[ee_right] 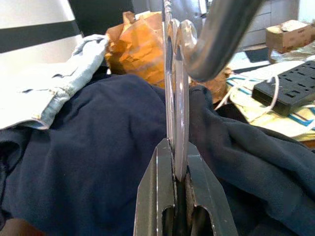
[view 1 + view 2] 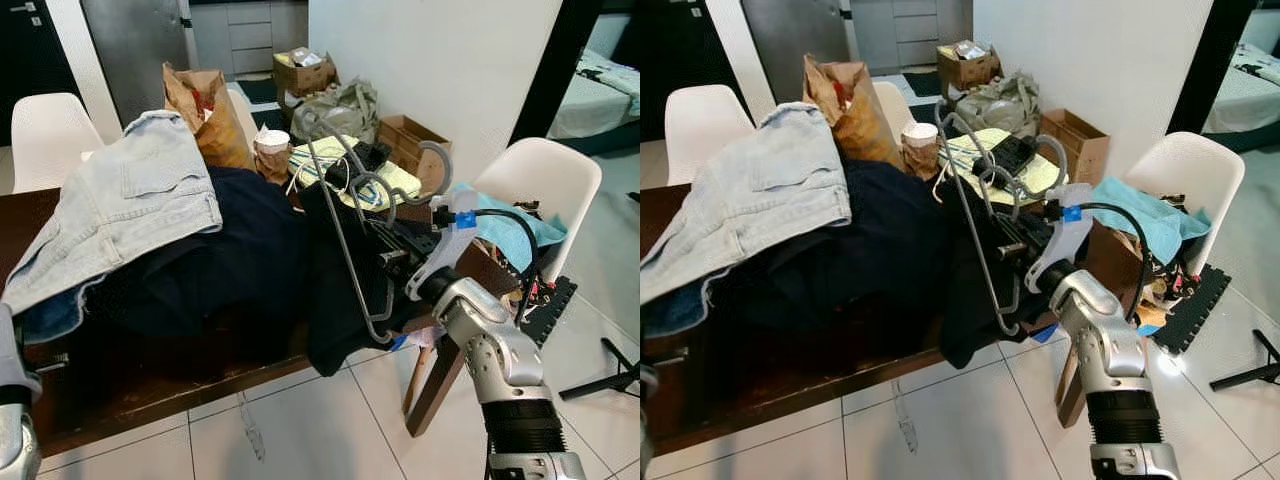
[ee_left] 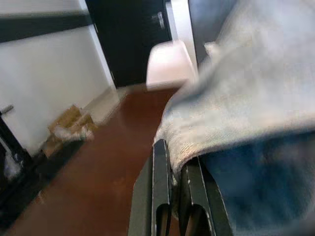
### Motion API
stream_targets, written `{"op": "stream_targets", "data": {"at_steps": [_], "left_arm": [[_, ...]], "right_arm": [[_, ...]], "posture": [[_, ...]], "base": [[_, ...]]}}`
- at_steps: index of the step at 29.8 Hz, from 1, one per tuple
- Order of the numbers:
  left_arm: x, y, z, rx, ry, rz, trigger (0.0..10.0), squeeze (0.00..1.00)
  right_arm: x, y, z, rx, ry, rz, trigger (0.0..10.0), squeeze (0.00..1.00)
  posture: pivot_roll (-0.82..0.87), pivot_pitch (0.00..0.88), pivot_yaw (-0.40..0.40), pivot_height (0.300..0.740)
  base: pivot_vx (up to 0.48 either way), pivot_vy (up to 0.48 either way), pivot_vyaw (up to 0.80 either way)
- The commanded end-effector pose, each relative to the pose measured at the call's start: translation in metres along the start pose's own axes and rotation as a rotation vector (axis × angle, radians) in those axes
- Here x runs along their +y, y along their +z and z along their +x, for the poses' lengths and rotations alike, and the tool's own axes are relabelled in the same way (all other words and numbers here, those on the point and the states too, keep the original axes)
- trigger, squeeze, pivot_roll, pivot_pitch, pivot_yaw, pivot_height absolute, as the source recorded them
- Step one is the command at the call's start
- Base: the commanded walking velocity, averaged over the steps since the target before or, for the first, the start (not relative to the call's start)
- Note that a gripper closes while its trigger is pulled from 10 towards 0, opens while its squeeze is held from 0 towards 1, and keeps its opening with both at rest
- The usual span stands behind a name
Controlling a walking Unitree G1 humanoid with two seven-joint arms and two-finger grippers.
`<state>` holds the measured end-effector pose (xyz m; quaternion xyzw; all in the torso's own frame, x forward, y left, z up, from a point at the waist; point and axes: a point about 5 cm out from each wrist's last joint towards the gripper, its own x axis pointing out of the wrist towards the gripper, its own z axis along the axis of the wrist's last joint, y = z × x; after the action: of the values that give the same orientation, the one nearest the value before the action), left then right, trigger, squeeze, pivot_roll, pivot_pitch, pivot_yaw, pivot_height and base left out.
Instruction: Hang hanger
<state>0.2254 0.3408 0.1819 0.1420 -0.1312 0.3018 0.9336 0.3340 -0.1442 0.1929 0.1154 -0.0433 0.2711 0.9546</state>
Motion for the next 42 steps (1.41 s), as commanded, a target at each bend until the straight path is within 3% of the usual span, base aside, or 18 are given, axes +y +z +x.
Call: {"op": "stream_targets", "data": {"at_steps": [1,2,4,5,6,8,9,11,15,20,24,29,30,31,33,37,42], "left_arm": [[0.013,0.05,0.018,-0.188,0.012,-0.029,0.0,0.0],[0.014,0.096,0.034,-0.313,-0.04,-0.081,0.0,0.0],[0.014,0.096,0.034,-0.313,-0.04,-0.081,0.0,0.0],[0.013,0.14,0.045,-0.403,-0.092,-0.205,2.4,0.0],[0.011,0.183,0.048,-0.514,-0.184,-0.268,10.0,0.0],[0.006,0.242,0.042,-0.667,-0.328,-0.302,10.0,0.0],[0.006,0.242,0.042,-0.667,-0.328,-0.302,10.0,0.0],[-0.001,0.268,0.034,-0.74,-0.422,-0.322,10.0,0.0],[-0.012,0.282,0.025,-0.768,-0.543,-0.376,10.0,0.0],[-0.019,0.285,0.021,-0.764,-0.601,-0.385,10.0,0.0],[-0.046,0.26,0.02,-0.619,-0.713,-0.423,10.0,0.0],[-0.054,0.248,0.02,-0.572,-0.724,-0.43,10.0,0.0],[-0.064,0.24,0.019,-0.511,-0.753,-0.439,10.0,0.0],[-0.064,0.24,0.019,-0.511,-0.753,-0.439,10.0,0.0],[-0.087,0.223,0.012,-0.413,-0.819,-0.46,10.0,0.0],[-0.1,0.217,0.006,-0.375,-0.858,-0.47,10.0,0.0],[-0.104,0.217,0.005,-0.372,-0.876,-0.481,10.0,0.0]], "right_arm": [[0.004,0.003,0.002,-0.025,0.015,0.006,10.0,0.0],[0.004,0.003,0.003,-0.028,0.017,0.011,10.0,0.0],[0.004,0.003,0.003,-0.028,0.017,0.011,10.0,0.0],[0.005,0.002,0.004,-0.031,0.019,0.015,10.0,0.0],[0.006,0.002,0.005,-0.033,0.02,0.019,10.0,0.0],[0.007,0.002,0.006,-0.038,0.022,0.022,10.0,0.0],[0.007,0.002,0.006,-0.038,0.022,0.022,10.0,0.0],[0.007,0.002,0.007,-0.041,0.021,0.024,10.0,0.0],[0.007,0.002,0.007,-0.045,0.02,0.027,10.0,0.0],[0.007,0.002,0.007,-0.048,0.019,0.028,10.0,0.0],[0.006,0.004,0.007,-0.06,0.011,0.033,10.0,0.0],[0.005,0.004,0.007,-0.062,0.008,0.033,10.0,0.0],[0.003,0.005,0.007,-0.066,0.002,0.033,10.0,0.0],[0.003,0.005,0.007,-0.066,0.002,0.033,10.0,0.0],[0.001,0.008,0.007,-0.073,-0.009,0.035,10.0,0.0],[0.0,0.008,0.007,-0.074,-0.016,0.036,10.0,0.0],[-0.001,0.008,0.007,-0.07,-0.028,0.042,10.0,0.0]], "posture": [[-0.03,0.0,-0.028,0.736],[-0.03,0.0,-0.026,0.736],[-0.03,0.0,-0.026,0.736],[-0.03,0.0,-0.023,0.736],[-0.03,0.0,-0.022,0.736],[-0.03,0.0,-0.018,0.736],[-0.03,0.0,-0.018,0.736],[-0.03,0.0,-0.015,0.736],[-0.03,0.0,-0.013,0.736],[-0.03,0.0,-0.009,0.736],[-0.03,0.0,-0.009,0.736],[-0.03,0.0,-0.009,0.736],[-0.03,0.0,-0.01,0.736],[-0.03,0.0,-0.01,0.736],[-0.04,0.0,-0.007,0.736],[-0.04,0.0,-0.006,0.736],[-0.04,0.0,0.0,0.736]], "base": [[0.0,0.0,0.0],[0.0,0.0,0.0],[0.0,0.0,0.0],[0.0,0.0,0.0],[0.0,0.0,0.0],[0.0,0.0,0.0],[0.0,0.0,0.0],[0.0,0.0,0.0],[0.0,0.0,0.0],[-0.16,0.0,0.0],[-0.292,0.0,0.0],[-0.295,0.0,0.0],[-0.296,0.0,0.0],[-0.296,0.0,0.0],[-0.307,0.0,0.0],[-0.307,0.0,0.0],[-0.309,0.0,-0.14]]}}
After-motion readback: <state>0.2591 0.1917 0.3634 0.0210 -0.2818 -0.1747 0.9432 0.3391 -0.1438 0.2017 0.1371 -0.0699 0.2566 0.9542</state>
